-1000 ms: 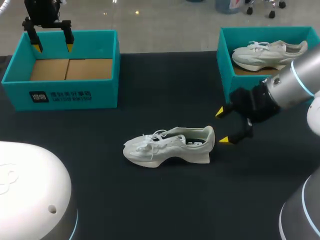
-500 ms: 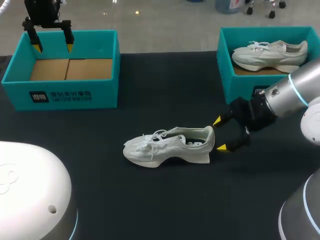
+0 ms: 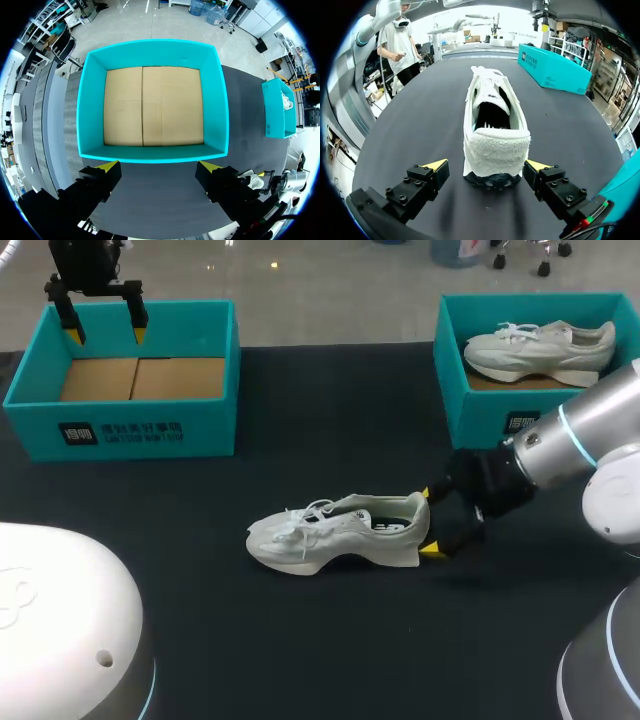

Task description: Take the shoe out of the shoebox, open the shoe tongue, remove and reinsert the insole, then place the shoe into the shoebox

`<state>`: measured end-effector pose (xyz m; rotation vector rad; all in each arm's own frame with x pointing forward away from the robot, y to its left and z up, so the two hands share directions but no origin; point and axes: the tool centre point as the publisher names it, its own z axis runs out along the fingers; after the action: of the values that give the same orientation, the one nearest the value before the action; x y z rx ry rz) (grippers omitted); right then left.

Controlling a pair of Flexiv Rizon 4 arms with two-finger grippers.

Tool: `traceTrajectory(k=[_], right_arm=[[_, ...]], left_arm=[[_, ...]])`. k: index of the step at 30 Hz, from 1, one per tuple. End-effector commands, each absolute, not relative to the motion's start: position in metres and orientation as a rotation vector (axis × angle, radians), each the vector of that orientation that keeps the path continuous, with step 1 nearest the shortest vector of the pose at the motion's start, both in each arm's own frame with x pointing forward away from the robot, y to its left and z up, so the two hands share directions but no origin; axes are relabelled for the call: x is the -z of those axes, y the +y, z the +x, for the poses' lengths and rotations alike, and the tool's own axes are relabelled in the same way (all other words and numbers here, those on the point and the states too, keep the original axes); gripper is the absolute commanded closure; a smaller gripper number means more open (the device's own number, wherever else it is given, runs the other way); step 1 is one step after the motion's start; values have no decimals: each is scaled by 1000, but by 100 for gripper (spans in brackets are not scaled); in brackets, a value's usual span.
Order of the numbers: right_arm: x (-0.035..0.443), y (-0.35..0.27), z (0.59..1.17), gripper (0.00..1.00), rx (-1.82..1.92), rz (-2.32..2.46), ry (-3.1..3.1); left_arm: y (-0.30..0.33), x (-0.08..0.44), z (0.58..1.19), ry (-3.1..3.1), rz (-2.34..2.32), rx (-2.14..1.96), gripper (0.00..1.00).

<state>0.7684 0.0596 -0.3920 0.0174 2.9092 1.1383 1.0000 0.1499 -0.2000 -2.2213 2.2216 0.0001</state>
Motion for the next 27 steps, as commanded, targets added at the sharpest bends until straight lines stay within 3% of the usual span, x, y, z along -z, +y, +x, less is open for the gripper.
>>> traceTrajectory(k=[1, 27], right_arm=[[399, 72, 771, 0, -1147, 33, 2899], [419, 102, 778, 0, -1215, 102, 2884]], left_arm=[[150, 200, 1000, 2222, -2221, 0, 0], [150, 200, 1000, 2222, -2221, 0, 0]])
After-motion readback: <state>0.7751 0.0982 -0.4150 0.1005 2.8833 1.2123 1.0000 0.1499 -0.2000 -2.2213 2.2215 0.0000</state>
